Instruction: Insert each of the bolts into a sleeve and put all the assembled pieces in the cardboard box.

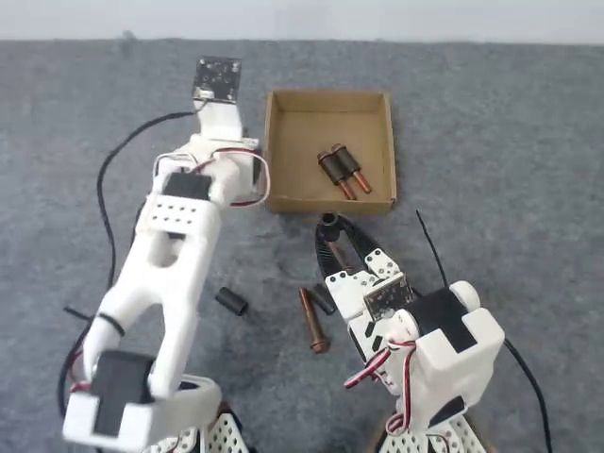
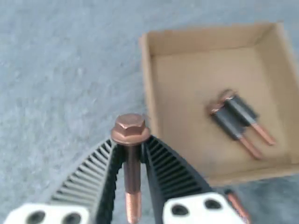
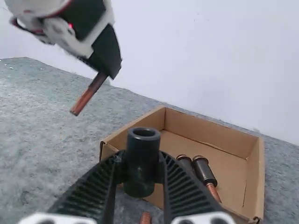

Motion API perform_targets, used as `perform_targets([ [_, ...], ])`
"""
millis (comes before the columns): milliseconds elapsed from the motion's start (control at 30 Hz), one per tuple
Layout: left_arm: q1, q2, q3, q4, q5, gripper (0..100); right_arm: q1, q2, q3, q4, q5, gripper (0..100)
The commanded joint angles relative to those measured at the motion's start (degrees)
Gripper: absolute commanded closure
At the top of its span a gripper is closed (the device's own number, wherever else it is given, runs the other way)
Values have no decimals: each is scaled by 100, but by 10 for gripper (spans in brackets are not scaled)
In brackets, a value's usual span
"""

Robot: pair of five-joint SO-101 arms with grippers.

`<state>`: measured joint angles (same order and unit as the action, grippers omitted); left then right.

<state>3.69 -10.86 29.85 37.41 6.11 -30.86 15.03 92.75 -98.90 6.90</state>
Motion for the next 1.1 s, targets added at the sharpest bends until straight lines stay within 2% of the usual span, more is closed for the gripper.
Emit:
perform_targets([
  [0,299,-747,-13,-149,-18,990,-13,-207,132,-101,35,991],
  [267,905,-1908,585,-149,-9,990,-13,-207,132,-110,35,991],
  [400,1116,-2637,1059,-176,440,990,-13,-207,132,-110,35,991],
  [567,1143,-3385,1789,-1037,967,990,-13,-207,132,-119,35,991],
  [700,1152,-3815,2413,-1767,1046,990,-13,-207,132,-119,35,991],
  [833,1204,-4123,2791,-1899,1081,990,-13,-207,132,-119,35,991],
  [1067,2048,-4440,3336,-1899,1073,990,-22,-207,132,-110,70,991],
])
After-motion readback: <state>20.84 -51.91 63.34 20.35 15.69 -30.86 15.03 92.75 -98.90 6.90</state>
